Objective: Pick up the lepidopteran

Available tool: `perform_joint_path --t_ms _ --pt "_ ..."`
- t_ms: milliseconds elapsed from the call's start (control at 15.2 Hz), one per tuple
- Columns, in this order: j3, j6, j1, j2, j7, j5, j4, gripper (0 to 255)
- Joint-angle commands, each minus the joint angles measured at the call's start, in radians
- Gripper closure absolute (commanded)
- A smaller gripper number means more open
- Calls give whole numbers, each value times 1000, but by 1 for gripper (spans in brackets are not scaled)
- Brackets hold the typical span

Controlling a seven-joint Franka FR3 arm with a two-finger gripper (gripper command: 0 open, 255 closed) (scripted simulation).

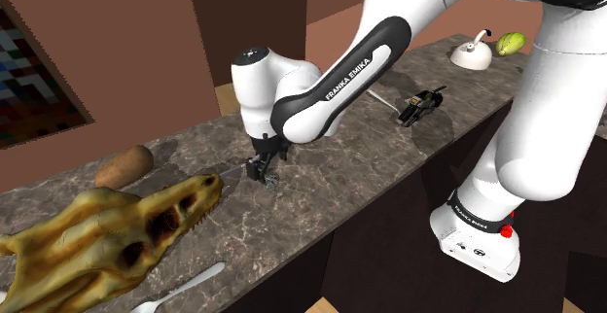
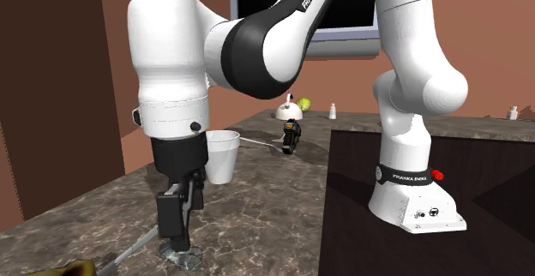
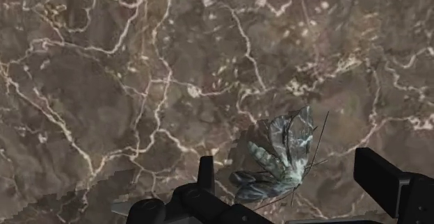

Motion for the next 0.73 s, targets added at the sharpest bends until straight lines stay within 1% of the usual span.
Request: perform_joint_path --t_ms 0,396,528,594,660 --pt "-7 18 17 51 31 -28 24 0" --pt "-32 80 35 116 68 -79 19 0" --pt "-35 85 37 123 72 -84 19 0" --pt "-35 85 38 123 73 -84 19 255" --pt "-35 86 38 124 73 -84 19 255"
